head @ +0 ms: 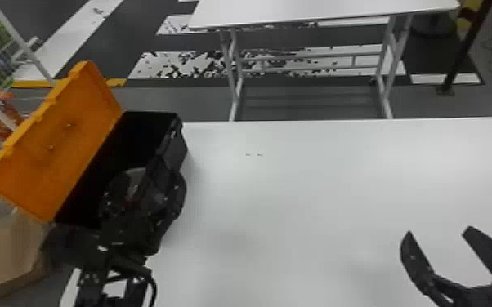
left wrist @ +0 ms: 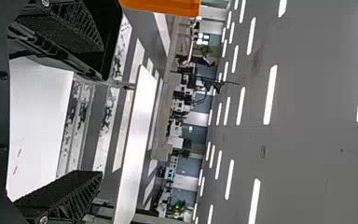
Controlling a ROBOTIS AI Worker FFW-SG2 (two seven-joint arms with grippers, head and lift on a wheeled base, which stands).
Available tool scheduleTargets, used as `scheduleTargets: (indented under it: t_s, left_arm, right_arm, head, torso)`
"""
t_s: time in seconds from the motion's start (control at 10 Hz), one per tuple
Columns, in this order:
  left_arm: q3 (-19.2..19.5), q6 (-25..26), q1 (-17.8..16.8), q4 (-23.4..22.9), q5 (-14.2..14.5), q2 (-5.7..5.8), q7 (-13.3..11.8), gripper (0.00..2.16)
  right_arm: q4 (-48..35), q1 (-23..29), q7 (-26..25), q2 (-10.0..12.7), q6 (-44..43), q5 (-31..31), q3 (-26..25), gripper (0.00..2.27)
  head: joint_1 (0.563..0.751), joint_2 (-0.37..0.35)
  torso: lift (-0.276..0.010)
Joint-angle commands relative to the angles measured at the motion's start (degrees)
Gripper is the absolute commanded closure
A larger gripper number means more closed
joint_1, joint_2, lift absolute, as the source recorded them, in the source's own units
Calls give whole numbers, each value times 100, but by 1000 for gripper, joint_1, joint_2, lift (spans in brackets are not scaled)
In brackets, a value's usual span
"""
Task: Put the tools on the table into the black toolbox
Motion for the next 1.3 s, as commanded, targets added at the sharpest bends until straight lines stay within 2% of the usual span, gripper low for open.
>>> scheduleTargets:
  t_s: [0.0,0.2,0.5,0.7,0.9,1.2]
  left_arm:
    - [-298,-748,101,319,-276,27,263,56]
    - [-501,-1486,233,715,-461,114,518,56]
    - [-922,-2576,347,1365,-751,238,834,60]
    - [-993,-2682,417,1593,-839,255,940,60]
    - [-1002,-2857,435,1602,-839,255,975,60]
    - [-975,-2752,435,1637,-839,281,975,60]
  right_arm:
    - [49,13,-392,5,-70,412,435,124]
    - [462,48,-1253,5,-633,913,839,124]
    - [1042,109,-1842,5,-1564,1142,1103,124]
    - [972,250,-1869,5,-1916,1159,1121,124]
    - [919,268,-1877,5,-1916,1168,1112,124]
    - [884,250,-1877,5,-1881,1159,1103,124]
  head:
    - [695,182]
    - [695,211]
    - [695,241]
    - [695,235]
    - [695,238]
    - [695,243]
  torso:
    - [-75]
    - [-75]
    - [-75]
    - [-75]
    - [-75]
    - [-75]
